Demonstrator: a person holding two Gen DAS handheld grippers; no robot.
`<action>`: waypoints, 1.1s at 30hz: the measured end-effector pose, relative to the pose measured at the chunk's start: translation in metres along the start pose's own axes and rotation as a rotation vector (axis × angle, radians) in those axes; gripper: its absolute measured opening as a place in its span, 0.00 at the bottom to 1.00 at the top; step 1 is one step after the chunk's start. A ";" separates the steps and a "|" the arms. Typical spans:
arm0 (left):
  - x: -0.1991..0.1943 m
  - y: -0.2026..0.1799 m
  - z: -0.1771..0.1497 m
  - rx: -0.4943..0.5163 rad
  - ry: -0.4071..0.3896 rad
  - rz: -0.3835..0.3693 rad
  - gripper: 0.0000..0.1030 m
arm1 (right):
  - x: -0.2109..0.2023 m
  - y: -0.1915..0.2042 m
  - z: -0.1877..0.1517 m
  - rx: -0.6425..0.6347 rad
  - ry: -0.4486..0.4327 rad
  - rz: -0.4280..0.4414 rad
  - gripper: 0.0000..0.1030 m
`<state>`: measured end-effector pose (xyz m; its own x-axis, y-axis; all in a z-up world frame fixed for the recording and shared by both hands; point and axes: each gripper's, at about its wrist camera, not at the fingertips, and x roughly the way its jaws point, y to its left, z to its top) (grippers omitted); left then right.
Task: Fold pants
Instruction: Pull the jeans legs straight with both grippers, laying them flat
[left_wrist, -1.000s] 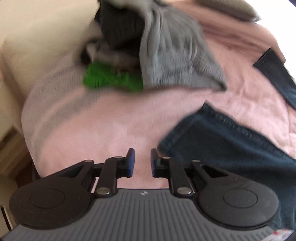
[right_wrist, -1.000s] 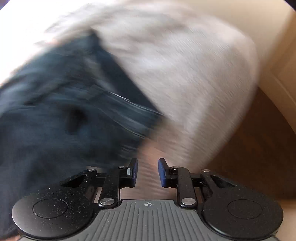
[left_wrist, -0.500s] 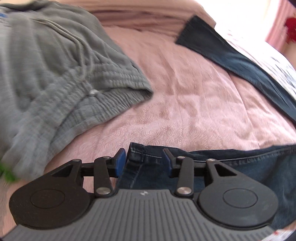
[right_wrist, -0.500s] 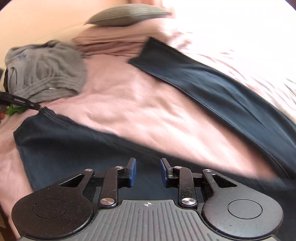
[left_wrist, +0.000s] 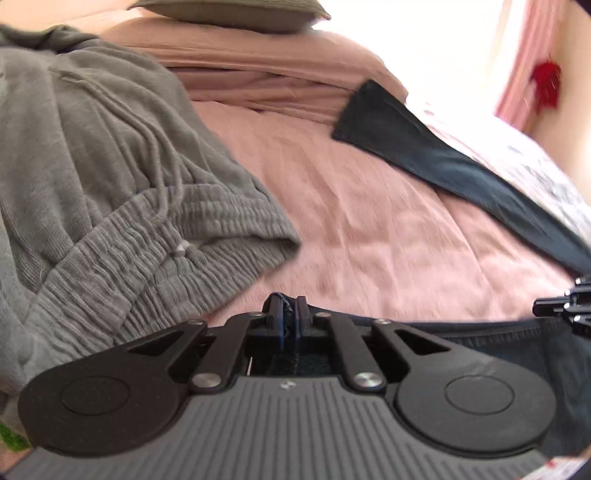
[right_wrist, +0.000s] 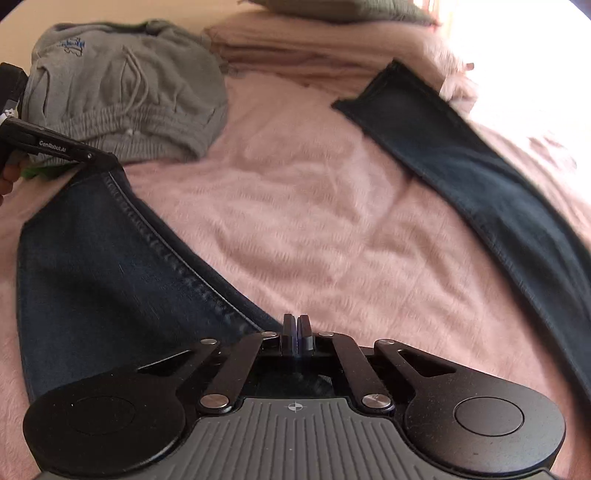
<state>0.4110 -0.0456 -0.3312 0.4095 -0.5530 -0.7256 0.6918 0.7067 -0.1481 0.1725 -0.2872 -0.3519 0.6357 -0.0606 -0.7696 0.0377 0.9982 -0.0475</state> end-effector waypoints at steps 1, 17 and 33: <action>0.011 -0.003 -0.001 0.013 0.026 0.022 0.06 | 0.005 -0.001 0.001 0.019 -0.001 -0.053 0.00; -0.033 -0.087 -0.036 0.184 0.165 0.019 0.32 | -0.107 0.022 -0.102 0.409 0.188 -0.345 0.64; -0.166 -0.200 -0.052 0.101 0.321 0.124 0.38 | -0.313 -0.038 -0.171 0.887 0.175 -0.289 0.64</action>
<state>0.1736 -0.0726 -0.2157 0.2971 -0.2877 -0.9105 0.7104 0.7038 0.0095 -0.1599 -0.3065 -0.2178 0.3877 -0.2332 -0.8918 0.7935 0.5768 0.1941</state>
